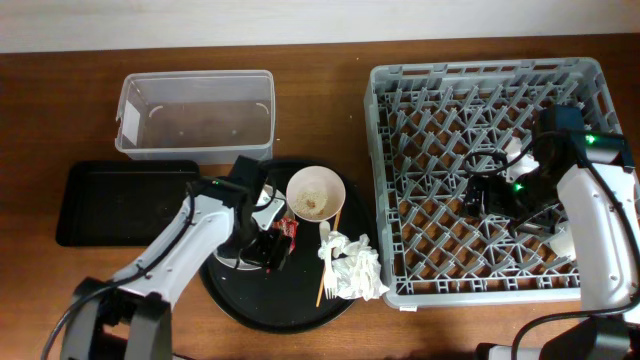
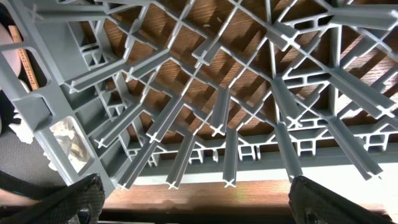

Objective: Sort waste into correct bins and load items into the dishwasher rack
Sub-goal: 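Grasp the red snack wrapper with the left gripper, drop it in the clear bin, then grasp the white tissue with the left gripper and drop it in the clear bin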

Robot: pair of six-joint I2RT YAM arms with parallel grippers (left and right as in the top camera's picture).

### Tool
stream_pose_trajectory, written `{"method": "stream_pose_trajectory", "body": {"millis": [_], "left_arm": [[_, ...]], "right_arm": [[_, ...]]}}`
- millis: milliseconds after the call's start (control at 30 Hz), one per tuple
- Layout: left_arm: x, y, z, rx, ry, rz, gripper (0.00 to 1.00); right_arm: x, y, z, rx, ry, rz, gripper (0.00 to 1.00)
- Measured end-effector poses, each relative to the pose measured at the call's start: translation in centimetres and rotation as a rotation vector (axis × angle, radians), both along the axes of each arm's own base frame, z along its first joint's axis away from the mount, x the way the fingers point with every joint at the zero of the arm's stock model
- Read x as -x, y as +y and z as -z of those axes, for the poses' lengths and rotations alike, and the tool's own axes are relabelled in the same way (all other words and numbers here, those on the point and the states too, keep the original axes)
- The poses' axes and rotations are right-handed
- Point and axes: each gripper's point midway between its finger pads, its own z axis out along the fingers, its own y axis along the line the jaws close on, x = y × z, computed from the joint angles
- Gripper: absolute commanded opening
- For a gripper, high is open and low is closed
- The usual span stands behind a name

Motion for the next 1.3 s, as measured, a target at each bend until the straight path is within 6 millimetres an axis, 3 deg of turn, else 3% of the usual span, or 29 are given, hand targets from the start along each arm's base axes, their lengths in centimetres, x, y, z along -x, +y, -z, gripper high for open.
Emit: {"method": "stream_pose_trajectory", "body": {"millis": [33,167,267,433,533,567,600,667,800,867,900,967,1000,1067,1133,1167,1200,1233,1267,1300], "left_arm": [[0.0,0.0,0.1,0.0,0.006,-0.004,0.31],[-0.2,-0.1,0.1,0.004,-0.004,-0.008,0.21],[-0.6,-0.3,0.1,0.01,-0.021,-0.008,0.03],[-1.1,-0.4,0.1,0.015,-0.039,-0.008,0.01],[-2.7,0.1,-2.4,-0.033,-0.081,-0.008,0.01],[-4.6,0.2,-4.1,-0.053,-0.146,-0.009,0.01],[-8.4,0.2,-8.0,-0.074,-0.309,-0.024,0.01],[-12.1,1.3,-10.4,-0.079,-0.453,-0.082,0.01],[-20.1,7.4,-13.9,-0.084,-0.733,-0.295,0.01],[-22.7,8.5,-13.1,-0.088,-0.782,-0.328,0.02],[-24.0,8.4,-11.0,-0.093,-0.765,-0.327,0.14],[-25.7,8.3,-7.8,-0.096,-0.748,-0.326,0.87],[-25.9,8.3,-7.0,-0.1,-0.738,-0.323,0.99],[-25.8,8.3,-7.1,-0.1,-0.733,-0.324,0.99],[-23.3,8.0,-8.1,-0.097,-0.658,-0.307,0.99],[-21.4,6.5,-10.2,-0.045,-0.635,-0.276,0.99],[-18.0,3.4,-11.9,0.041,-0.565,-0.206,0.99],[-16.2,0.5,-13.0,0.115,-0.534,-0.143,0.99],[-13.0,-2.7,-12.4,0.183,-0.424,-0.07,1.0],[-11.1,-5.0,-11.5,0.221,-0.358,-0.021,0.99]], "right_arm": [[0.0,0.0,0.0,0.001,0.0,0.0,0.99],[0.0,-0.1,0.0,0.008,0.002,0.0,0.98],[0.0,-0.1,0.0,0.008,0.002,-0.001,0.98],[0.0,-0.1,0.0,0.008,0.002,0.0,0.98],[0.1,-0.1,0.0,0.008,0.003,-0.001,0.98],[0.0,-0.2,0.0,0.01,0.0,-0.001,0.98],[0.0,-0.2,0.1,0.011,0.0,-0.001,0.98],[0.0,-0.2,0.1,0.011,0.001,-0.001,0.98],[0.0,-0.2,0.1,0.011,0.001,-0.001,0.98],[0.0,-0.2,0.2,0.011,0.003,0.0,0.98],[0.0,-0.2,0.2,0.011,0.003,-0.002,0.98],[0.0,-0.2,0.2,0.011,0.002,-0.001,0.98],[0.0,-0.2,0.2,0.011,0.002,-0.001,0.99],[0.0,-0.2,0.2,0.011,0.001,-0.002,0.98],[-0.1,-0.2,0.2,0.012,-0.002,-0.002,0.98],[-0.1,-0.2,0.2,0.012,-0.003,-0.001,0.98],[-0.1,-0.2,0.2,0.012,-0.003,-0.001,0.98],[-0.1,-0.2,0.2,0.012,-0.002,-0.002,0.98],[0.0,-0.2,0.2,0.012,0.001,-0.002,0.98],[0.0,-0.1,0.2,0.011,0.003,-0.002,0.98]]}}
